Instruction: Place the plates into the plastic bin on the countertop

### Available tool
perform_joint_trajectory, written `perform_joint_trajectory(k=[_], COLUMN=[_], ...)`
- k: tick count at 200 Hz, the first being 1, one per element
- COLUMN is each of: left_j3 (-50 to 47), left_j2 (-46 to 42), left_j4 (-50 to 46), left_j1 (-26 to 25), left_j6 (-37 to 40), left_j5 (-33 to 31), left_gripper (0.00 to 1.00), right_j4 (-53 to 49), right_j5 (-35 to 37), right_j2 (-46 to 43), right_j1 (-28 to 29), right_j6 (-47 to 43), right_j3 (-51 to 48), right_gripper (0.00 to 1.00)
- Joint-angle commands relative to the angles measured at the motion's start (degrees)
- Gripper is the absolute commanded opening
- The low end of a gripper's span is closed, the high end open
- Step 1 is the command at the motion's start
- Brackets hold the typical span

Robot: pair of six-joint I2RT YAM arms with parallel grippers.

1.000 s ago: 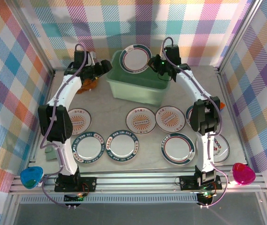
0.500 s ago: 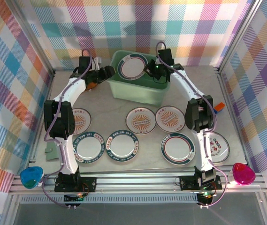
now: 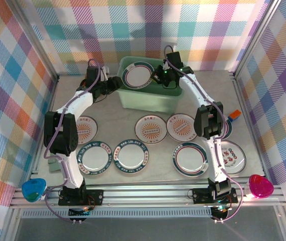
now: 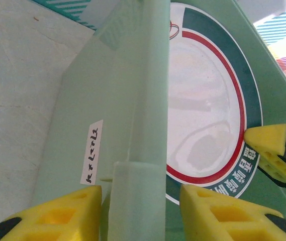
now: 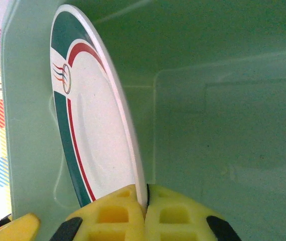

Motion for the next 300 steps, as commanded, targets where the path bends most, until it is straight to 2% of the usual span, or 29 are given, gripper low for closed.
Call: perform_joint_trajectory(k=[1,87,137,192,245,300], left_j3=[-2.7,-6.2,-8.1,-7.2,-4.9,-2.6], left_j2=[-4.3,-7.1,-8.8,-8.7,-8.1,-7.4], left_j4=[0.4,1.0,2.9,2.6,-0.8,-4.4], left_j1=[-1.6,-3.3,-3.4,-3.4,-3.4,-3.4], left_j6=[-0.3,-3.0,-6.1,-5.5,-2.0,1.3], left_j5=[2.1,2.7,-0.1,-1.0,-1.0,-0.1], left_gripper=[0.4,0.4,0.51,0.59,0.69,0.73], right_j4=[1.0,-7.3,-10.6,-11.8,-11.7,-10.8], right_j5=[-1.0,-1.0,-0.9,-2.0,-1.8,-2.3], right_j2=[0.4,1.2,0.3,2.0,3.4,5.6], right_j1=[0.1,0.1,0.1,0.1,0.0,0.2], right_j6=[-1.5,-5.3,-6.6,-6.9,-8.2,-10.4], right_j3=[3.0,7.0,7.0,7.0,6.9,6.7], right_gripper=[0.0,0.0,0.0,0.0,0.0,0.0])
